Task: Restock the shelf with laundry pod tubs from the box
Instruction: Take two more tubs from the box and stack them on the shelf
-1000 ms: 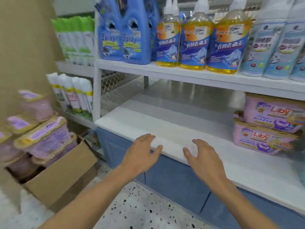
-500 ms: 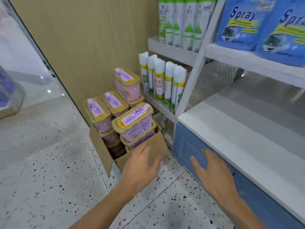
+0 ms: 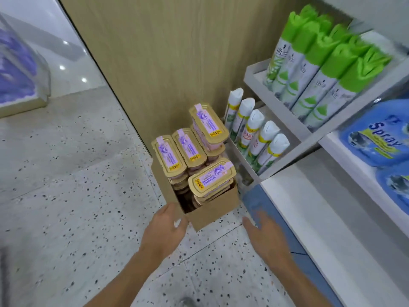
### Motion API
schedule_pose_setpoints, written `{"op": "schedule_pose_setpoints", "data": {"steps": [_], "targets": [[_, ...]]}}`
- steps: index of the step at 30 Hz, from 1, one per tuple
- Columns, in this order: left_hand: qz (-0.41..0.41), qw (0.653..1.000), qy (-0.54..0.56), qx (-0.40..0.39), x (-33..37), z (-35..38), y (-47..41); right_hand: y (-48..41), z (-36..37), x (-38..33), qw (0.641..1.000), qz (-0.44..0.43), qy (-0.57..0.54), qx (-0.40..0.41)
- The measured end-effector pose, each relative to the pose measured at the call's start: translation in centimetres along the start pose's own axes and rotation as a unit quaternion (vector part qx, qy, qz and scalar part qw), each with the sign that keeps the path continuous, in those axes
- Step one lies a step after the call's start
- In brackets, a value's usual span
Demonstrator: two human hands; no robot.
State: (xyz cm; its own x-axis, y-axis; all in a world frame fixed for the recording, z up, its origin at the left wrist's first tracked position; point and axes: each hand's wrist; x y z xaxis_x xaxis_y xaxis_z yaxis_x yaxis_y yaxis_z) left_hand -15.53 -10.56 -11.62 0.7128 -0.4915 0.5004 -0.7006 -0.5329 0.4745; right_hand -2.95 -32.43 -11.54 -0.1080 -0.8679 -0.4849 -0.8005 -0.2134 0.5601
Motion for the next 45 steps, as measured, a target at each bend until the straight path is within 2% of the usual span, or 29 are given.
{"op": "schedule_pose_setpoints", "data": {"steps": [11,16,21,27,29,33,39,43,45], "targets": [[-0.013,0.998,0.049,0.022,4.7,-7.1,-11.7,-11.2,-1.3,-10.1,0.996,0.008,-0.086,-0.014],[-0.042,0.998,0.041,0.022,6.6,-8.3,-19.2,-17.7,-1.6,-13.2,0.995,0.014,-0.097,-0.022],[-0.052,0.997,0.051,0.017,9.0,-9.3,-24.8,-21.7,-1.8,-15.0,0.987,0.028,-0.159,-0.021],[-0.018,0.999,0.043,0.023,12.5,-10.0,-32.6,-25.1,-0.6,-15.3,0.98,0.053,-0.19,-0.008],[-0.004,0.997,0.073,0.017,13.4,-9.9,-35.3,-25.4,-0.3,-15.1,0.977,0.062,-0.202,-0.012],[-0.013,0.993,0.097,-0.07,13.6,-9.4,-39.6,-25.5,1.0,-13.9,0.962,0.088,-0.257,-0.015],[-0.068,0.972,0.193,-0.115,13.6,-8.9,-41.4,-24.6,2.5,-12.9,0.964,0.107,-0.245,0.003],[-0.03,0.972,0.204,-0.112,13.2,-8.9,-41.3,-24.6,3.3,-10.9,0.971,0.13,-0.201,0.025],[-0.024,0.971,0.214,-0.106,13.2,-9.2,-40.9,-24.9,4.0,-9.5,0.972,0.144,-0.188,-0.001]]}}
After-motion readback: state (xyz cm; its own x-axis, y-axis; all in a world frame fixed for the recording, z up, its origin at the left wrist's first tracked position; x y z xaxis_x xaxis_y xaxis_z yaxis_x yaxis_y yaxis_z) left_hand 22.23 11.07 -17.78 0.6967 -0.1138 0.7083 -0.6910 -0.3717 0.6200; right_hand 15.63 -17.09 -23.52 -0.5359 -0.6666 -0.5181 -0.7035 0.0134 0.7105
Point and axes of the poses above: each hand's wrist, its own y-axis away from the middle knuckle, its own z-axis out of the palm, x = y × z
